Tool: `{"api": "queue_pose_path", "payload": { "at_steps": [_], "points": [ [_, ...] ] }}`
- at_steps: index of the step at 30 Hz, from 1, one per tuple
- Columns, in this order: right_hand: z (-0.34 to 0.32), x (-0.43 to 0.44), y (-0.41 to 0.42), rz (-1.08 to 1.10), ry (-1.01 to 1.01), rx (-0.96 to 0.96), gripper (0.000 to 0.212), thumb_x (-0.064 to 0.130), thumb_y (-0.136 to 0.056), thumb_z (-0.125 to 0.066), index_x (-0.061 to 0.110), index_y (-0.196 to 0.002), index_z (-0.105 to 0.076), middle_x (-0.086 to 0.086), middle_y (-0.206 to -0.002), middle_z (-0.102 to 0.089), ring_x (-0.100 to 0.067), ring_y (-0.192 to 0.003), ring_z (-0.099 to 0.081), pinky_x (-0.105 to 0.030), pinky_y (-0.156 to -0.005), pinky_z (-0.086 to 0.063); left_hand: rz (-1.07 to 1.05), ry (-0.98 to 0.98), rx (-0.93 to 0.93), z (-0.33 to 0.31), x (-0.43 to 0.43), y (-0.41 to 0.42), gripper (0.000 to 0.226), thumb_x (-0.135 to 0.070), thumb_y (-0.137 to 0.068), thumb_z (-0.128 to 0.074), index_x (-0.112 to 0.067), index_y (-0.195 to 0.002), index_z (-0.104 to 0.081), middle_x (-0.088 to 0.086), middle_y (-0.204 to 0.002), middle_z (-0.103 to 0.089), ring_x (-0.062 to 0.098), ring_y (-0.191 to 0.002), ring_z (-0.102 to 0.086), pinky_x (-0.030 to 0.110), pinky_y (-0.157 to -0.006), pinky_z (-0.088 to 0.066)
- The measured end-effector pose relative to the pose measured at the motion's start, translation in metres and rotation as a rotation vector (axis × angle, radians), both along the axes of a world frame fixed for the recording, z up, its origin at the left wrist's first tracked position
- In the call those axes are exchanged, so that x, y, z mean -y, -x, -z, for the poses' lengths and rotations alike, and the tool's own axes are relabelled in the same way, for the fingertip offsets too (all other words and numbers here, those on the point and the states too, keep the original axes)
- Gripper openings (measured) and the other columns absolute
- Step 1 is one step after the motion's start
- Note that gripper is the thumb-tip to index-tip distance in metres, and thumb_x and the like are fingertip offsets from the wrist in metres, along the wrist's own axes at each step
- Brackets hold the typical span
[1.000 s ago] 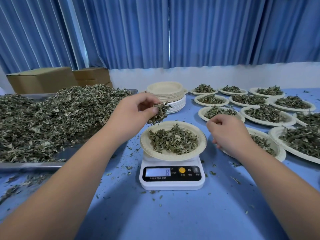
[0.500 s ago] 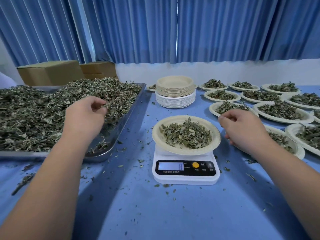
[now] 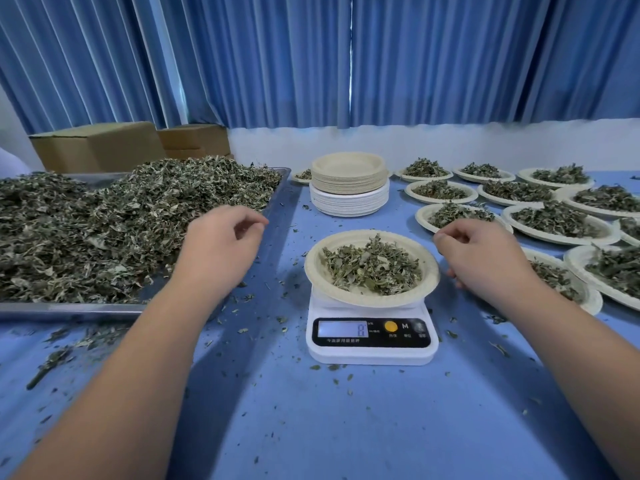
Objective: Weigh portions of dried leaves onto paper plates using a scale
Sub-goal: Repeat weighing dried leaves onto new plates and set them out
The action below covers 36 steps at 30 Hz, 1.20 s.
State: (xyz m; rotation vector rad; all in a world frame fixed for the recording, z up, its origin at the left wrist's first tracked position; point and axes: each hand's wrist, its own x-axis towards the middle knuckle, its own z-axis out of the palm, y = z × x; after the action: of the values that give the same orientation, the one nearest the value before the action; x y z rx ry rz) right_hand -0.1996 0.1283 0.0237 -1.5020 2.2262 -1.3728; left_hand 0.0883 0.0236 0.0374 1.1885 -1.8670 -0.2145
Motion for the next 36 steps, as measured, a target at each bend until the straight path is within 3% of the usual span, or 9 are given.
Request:
{"api": "queue_pose_path", "payload": {
  "at_steps": [3, 7, 13, 19, 23, 26, 30, 32, 36],
  "points": [
    [0.001, 0.000, 0.000, -0.001, -0.002, -0.013, 0.015, 0.021, -0.091, -0.054, 0.021, -0.082, -0.066, 0.004, -0.057, -0.059, -0.023, -0.054, -0.061, -0.027, -0.050, -0.045, 0.154, -0.021, -0.006, 0.004, -0.011, 0.015, 0.014, -0.016, -0.090, -0.063, -0.024, -0.088, -0.074, -0.011, -0.067, -0.061, -0.004, -0.058, -0.050, 0.006, -0.057, -0.037],
    [0.002, 0.002, 0.001, 0.002, 0.008, -0.014, 0.017, 0.020, -0.090, -0.055, 0.022, -0.077, -0.064, 0.005, -0.056, -0.058, -0.026, -0.059, -0.064, -0.026, -0.049, -0.044, 0.177, -0.081, -0.017, 0.007, -0.012, 0.020, 0.015, -0.014, -0.091, -0.062, -0.022, -0.087, -0.073, -0.008, -0.062, -0.056, 0.001, -0.051, -0.046, 0.008, -0.051, -0.035],
    [0.003, 0.004, 0.002, 0.010, 0.018, -0.011, 0.016, 0.018, -0.089, -0.055, 0.017, -0.078, -0.066, 0.005, -0.053, -0.060, -0.017, -0.045, -0.053, -0.024, -0.050, -0.042, 0.171, -0.125, -0.076, 0.008, -0.010, 0.019, 0.019, -0.014, -0.092, -0.060, -0.027, -0.082, -0.070, -0.008, -0.060, -0.053, 0.001, -0.046, -0.044, 0.008, -0.045, -0.033],
    [0.000, 0.001, 0.000, 0.004, 0.015, -0.018, 0.017, 0.017, -0.089, -0.053, 0.016, -0.078, -0.065, -0.004, -0.070, -0.067, -0.029, -0.061, -0.063, -0.038, -0.058, -0.054, 0.166, -0.148, -0.047, 0.012, -0.009, 0.022, 0.019, -0.017, -0.092, -0.060, -0.030, -0.080, -0.067, -0.009, -0.061, -0.054, 0.001, -0.048, -0.044, 0.008, -0.047, -0.035],
    [-0.001, 0.001, -0.001, 0.020, -0.030, -0.019, 0.020, 0.017, -0.089, -0.052, 0.012, -0.077, -0.067, -0.010, -0.068, -0.069, -0.025, -0.047, -0.060, -0.036, -0.050, -0.053, 0.126, -0.196, -0.008, 0.015, -0.012, 0.031, 0.012, -0.024, -0.094, -0.056, -0.025, -0.094, -0.068, -0.004, -0.068, -0.063, 0.000, -0.054, -0.051, 0.009, -0.055, -0.041],
    [0.001, 0.001, -0.002, 0.030, -0.078, -0.007, 0.024, 0.018, -0.090, -0.051, 0.007, -0.076, -0.068, -0.010, -0.057, -0.067, -0.019, -0.037, -0.055, -0.033, -0.044, -0.051, 0.107, -0.305, 0.006, 0.017, -0.018, 0.043, 0.023, -0.034, -0.095, -0.051, -0.022, -0.106, -0.068, 0.000, -0.078, -0.068, 0.012, -0.064, -0.061, 0.028, -0.070, -0.051],
    [0.003, 0.001, -0.005, 0.011, -0.129, 0.009, 0.032, 0.019, -0.090, -0.050, -0.003, -0.070, -0.062, -0.011, -0.045, -0.061, -0.015, -0.030, -0.049, -0.026, -0.041, -0.044, 0.152, -0.474, -0.087, 0.019, -0.024, 0.051, 0.025, -0.027, -0.095, -0.051, -0.022, -0.117, -0.063, -0.002, -0.056, -0.060, 0.007, -0.032, -0.049, 0.021, -0.043, -0.041],
    [0.003, 0.001, -0.006, -0.006, -0.130, 0.044, 0.032, 0.019, -0.091, -0.051, -0.004, -0.074, -0.065, -0.012, -0.046, -0.061, -0.016, -0.031, -0.050, -0.025, -0.042, -0.043, 0.190, -0.584, -0.176, 0.017, -0.024, 0.050, 0.030, -0.020, -0.097, -0.050, -0.017, -0.124, -0.061, 0.002, -0.050, -0.060, 0.013, -0.031, -0.048, 0.024, -0.045, -0.043],
    [0.002, 0.001, -0.006, -0.004, -0.099, 0.171, 0.026, 0.016, -0.091, -0.052, -0.004, -0.082, -0.067, -0.008, -0.043, -0.059, -0.017, -0.030, -0.049, -0.022, -0.037, -0.041, 0.266, -0.717, -0.330, 0.016, -0.025, 0.048, 0.029, -0.015, -0.097, -0.053, -0.011, -0.125, -0.061, 0.014, -0.072, -0.063, 0.022, -0.046, -0.051, 0.032, -0.054, -0.046]
  ]
}}
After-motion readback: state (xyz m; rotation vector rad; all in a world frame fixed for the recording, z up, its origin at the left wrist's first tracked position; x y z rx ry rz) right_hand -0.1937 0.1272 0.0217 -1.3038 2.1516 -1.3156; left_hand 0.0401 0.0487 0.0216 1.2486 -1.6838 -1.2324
